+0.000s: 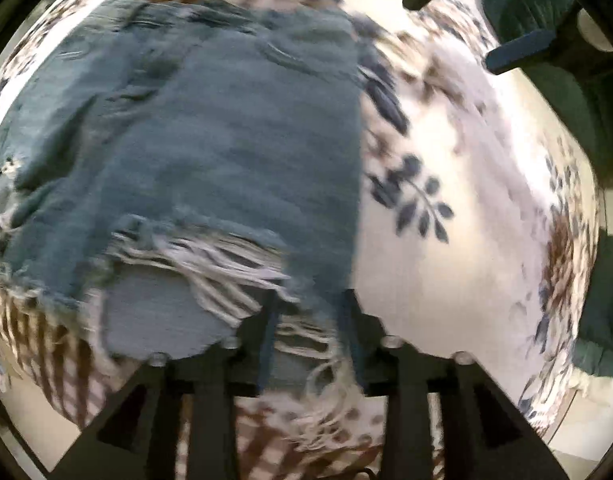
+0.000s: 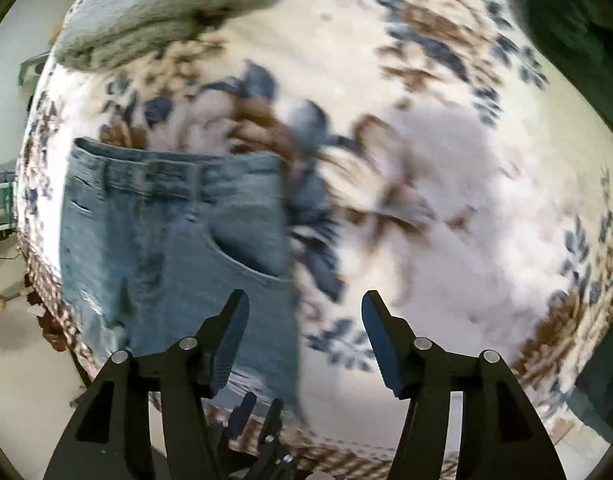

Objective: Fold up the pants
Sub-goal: 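Grasp the leg hems with both grippers and lift them toward the waistband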

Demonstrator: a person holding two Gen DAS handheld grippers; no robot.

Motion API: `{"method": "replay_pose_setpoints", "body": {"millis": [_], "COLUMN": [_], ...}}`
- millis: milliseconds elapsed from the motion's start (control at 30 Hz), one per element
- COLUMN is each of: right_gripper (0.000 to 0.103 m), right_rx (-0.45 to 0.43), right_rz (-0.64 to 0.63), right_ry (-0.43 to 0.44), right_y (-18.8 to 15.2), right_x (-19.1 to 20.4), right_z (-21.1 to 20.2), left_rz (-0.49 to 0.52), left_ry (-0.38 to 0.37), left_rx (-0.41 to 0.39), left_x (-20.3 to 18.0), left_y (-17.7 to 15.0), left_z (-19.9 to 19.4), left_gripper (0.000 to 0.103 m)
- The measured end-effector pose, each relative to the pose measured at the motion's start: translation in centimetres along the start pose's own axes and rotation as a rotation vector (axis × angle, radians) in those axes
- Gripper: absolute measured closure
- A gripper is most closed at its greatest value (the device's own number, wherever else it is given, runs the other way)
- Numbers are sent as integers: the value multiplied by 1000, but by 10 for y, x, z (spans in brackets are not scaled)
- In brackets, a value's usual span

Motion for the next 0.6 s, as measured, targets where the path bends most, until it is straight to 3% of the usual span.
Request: {"method": "replay_pose_setpoints", "body": {"millis": [33, 133, 200, 233, 300, 333, 500, 567, 600], "right_gripper": [35, 29, 26, 26, 26, 26, 26, 36, 64], "right_rx": [1, 1, 0, 3, 12, 19, 64, 77, 80], "right_rz": [4, 13, 16, 12, 0, -6, 5, 28, 26], "right_ry": [-9, -10, 7, 19, 44, 61, 186, 201, 191], "right_y": [-2, -8, -6, -4, 5, 10, 47, 59, 62], "right_x": [-7, -23, -24, -23, -9, 0, 34, 40, 42], "right_z": [0, -2, -2, -1, 11, 18, 66, 84, 89], "left_rz": [11, 15, -8, -25, -37, -46, -47, -40, -40], "left_ry": [17, 56, 41, 35, 43, 34, 9, 3, -2], "left_rx": [17, 56, 57, 44, 8, -18, -84, -103, -108], "left_x": [-9, -7, -1, 3, 14, 20, 47, 56, 57], "left_y": [2, -2, -1, 1, 8, 12, 22, 22, 22], "left_z": [12, 26, 27, 25, 19, 15, 0, -9, -12], "left_gripper": [59, 58, 58, 64, 92, 99, 100, 100, 100]}}
Point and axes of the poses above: each gripper's, at about its wrist camera, not at the fingertips, and z roughly the way its jaws point, x to its left, y to its top, the point moved 5 cm from there along z, roughly the way its jaws point, and after that the axes turned 7 degrees about y, right-handed, at the moved point
